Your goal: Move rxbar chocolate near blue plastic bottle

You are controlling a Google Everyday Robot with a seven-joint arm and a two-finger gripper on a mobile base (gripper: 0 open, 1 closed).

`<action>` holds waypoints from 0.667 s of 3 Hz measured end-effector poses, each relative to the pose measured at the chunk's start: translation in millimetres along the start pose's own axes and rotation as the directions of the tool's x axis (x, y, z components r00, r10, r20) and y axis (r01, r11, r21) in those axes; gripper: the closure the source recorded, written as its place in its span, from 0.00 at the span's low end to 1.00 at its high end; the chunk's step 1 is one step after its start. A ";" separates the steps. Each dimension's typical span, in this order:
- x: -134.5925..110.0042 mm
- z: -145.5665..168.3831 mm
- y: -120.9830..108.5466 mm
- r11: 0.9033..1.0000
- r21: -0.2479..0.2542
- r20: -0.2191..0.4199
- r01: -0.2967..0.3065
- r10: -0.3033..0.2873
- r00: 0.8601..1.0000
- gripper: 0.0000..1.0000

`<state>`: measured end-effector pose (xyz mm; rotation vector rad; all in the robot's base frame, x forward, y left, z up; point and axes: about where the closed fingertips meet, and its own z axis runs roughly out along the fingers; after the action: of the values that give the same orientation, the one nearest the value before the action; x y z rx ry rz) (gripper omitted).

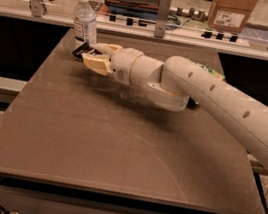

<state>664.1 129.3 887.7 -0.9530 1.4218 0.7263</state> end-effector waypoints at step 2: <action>29.9 19.7 -10.9 0.999 0.015 -0.019 -0.049 0.050 0.999 1.00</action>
Offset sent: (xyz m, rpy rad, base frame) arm 0.0373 0.0011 -0.0505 0.0074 0.0796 -0.0484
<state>684.6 137.6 857.6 -0.9182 1.4702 0.7441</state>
